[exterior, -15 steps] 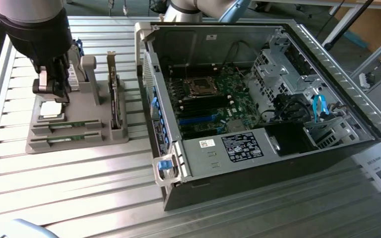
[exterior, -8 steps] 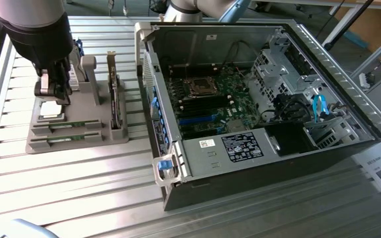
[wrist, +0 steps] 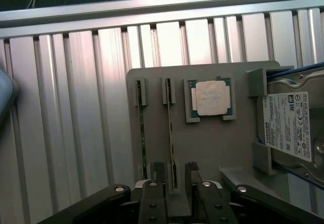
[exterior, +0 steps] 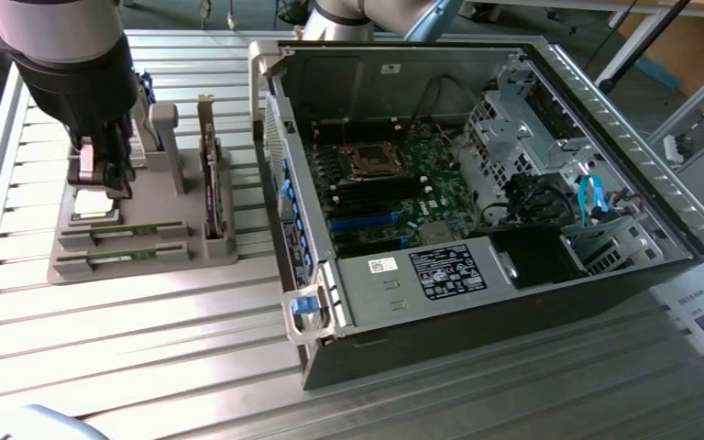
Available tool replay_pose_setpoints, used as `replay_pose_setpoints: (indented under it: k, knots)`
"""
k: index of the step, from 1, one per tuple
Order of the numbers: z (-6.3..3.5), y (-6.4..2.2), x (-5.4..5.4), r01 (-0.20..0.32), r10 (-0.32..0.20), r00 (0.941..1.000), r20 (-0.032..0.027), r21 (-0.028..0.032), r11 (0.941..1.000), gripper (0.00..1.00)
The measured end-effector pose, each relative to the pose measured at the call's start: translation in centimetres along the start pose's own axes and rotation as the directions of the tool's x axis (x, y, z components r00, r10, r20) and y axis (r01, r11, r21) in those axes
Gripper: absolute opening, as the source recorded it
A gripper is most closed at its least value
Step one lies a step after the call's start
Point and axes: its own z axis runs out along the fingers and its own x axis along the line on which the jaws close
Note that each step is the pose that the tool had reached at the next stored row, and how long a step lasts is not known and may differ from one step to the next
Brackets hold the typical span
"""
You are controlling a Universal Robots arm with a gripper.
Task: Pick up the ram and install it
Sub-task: 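Pick up the ram and move it above insertion slot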
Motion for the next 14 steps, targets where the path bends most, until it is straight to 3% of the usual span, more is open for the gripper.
replay_pose_setpoints:
  k: [14]
  knots:
    - [1.29, -0.05, 0.0, 0.0, 0.0, 1.0, 0.0, 0.0, 1.0, 0.3]
